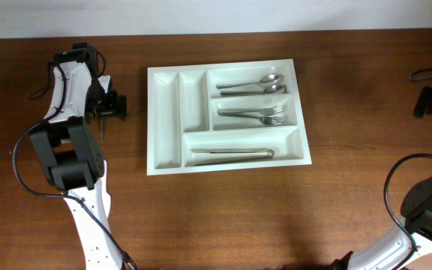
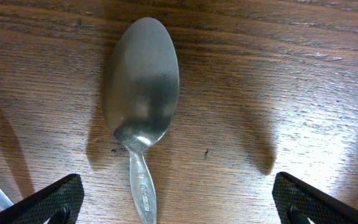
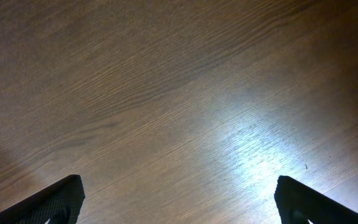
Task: Pack container
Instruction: 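Lower the left gripper onto the right spoon and close on its handle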
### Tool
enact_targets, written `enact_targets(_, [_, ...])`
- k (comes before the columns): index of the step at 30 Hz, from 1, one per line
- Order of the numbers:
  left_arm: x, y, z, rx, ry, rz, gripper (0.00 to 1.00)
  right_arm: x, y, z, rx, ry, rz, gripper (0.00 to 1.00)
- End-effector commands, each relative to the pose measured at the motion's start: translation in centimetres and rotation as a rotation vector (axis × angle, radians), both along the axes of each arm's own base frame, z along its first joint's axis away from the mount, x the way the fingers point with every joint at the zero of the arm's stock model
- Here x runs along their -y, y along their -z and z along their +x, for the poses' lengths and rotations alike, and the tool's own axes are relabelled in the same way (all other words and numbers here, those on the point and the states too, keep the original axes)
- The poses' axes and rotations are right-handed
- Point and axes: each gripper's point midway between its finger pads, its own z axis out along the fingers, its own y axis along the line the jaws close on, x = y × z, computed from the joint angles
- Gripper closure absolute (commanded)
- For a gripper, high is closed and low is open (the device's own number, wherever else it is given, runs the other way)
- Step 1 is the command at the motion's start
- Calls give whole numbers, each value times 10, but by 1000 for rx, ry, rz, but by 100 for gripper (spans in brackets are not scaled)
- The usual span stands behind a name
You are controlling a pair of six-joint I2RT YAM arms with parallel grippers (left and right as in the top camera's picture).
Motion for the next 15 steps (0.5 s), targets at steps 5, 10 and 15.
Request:
enact_targets(5, [-2, 3, 0, -3, 5, -14, 1, -1, -1, 0, 1, -5, -3, 1])
enact_targets(10, [-2, 4, 1, 0, 6, -13, 1, -1, -1, 0, 1, -5, -3, 1])
enact_targets(15, [-1, 12, -5, -21, 5, -17, 1, -1, -1, 0, 1, -5, -3, 1])
